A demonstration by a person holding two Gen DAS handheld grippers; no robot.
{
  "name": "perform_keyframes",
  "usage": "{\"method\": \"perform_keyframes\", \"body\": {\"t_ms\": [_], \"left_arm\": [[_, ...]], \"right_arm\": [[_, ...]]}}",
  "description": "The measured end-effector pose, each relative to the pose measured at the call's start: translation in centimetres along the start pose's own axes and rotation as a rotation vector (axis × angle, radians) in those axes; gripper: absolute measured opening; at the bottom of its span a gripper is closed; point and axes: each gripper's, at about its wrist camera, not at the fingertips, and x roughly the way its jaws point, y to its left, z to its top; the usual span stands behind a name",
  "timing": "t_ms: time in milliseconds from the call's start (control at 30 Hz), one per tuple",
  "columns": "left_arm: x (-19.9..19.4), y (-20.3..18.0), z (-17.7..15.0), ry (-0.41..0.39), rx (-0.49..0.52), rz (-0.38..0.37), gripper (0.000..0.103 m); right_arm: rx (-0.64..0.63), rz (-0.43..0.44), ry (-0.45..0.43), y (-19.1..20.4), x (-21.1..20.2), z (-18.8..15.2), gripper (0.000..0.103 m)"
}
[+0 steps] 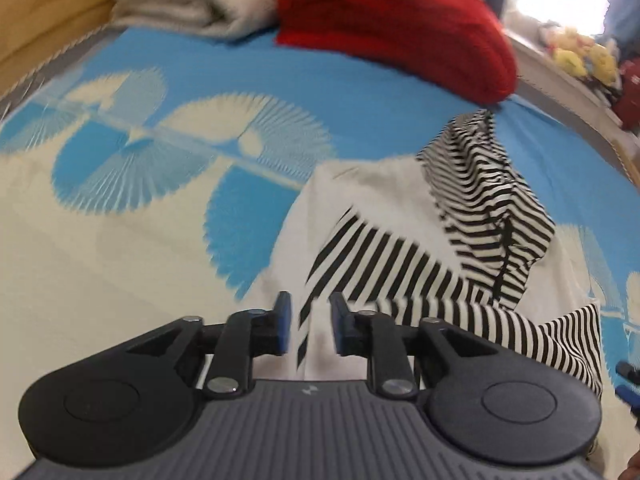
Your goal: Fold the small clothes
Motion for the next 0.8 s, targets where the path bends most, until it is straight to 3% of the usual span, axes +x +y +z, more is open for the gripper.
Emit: {"method": "perform_keyframes", "body": {"t_ms": [200, 367, 567, 800], "left_arm": [[2.8, -0.8, -0.1, 0.063, 0.082, -0.018, 0.030], [3.7, -0.7, -0.2, 0.112, 0.099, -0.062, 0.030], [3.3, 0.2, 0.8, 0.103, 0.064, -0.083, 0.030], [2.8, 1.7, 1.4, 0.108, 0.037, -0.094, 0.030]], "right_arm": [[-0.178, 0.106, 0.024, 2.4, 1.7, -0.2, 0.036], [-0.238, 0.153, 0.008, 3.7, 2.3, 0.1, 0.036], [-0.269, 0.128, 0.003, 5.0, 4.2, 0.5, 0.043], [-0.161, 0.023, 0.070, 6.9, 9.5, 2.2, 0.047]]}}
